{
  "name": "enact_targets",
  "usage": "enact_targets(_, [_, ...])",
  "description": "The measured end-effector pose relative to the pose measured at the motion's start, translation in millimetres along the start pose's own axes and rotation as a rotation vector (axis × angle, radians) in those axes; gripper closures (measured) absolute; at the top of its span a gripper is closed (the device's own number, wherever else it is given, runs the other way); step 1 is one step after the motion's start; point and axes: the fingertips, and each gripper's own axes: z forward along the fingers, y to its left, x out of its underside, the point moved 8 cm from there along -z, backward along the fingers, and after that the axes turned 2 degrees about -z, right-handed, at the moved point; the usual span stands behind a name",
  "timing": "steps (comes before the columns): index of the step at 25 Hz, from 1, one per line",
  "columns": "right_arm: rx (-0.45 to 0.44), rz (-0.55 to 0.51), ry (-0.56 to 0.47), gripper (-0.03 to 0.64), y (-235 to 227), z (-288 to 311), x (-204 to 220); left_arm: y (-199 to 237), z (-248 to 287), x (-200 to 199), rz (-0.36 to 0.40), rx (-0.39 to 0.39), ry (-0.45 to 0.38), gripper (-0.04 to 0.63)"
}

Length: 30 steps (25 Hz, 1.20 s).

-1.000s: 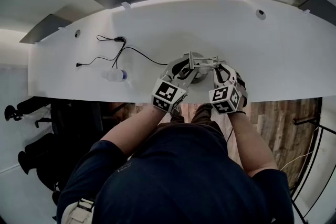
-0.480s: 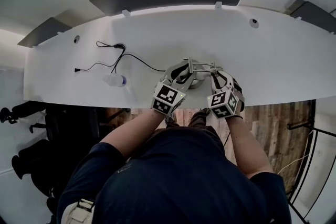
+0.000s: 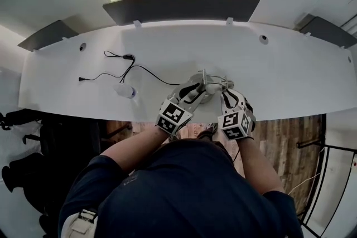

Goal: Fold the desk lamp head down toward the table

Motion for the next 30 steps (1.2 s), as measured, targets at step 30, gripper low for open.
enact_targets(30, [-0.206, 0.356, -0.509, 0.604, 48.8, -103.1, -91.7, -28.6, -104.1, -57.2, 0.01, 0.173, -0.273, 0.589])
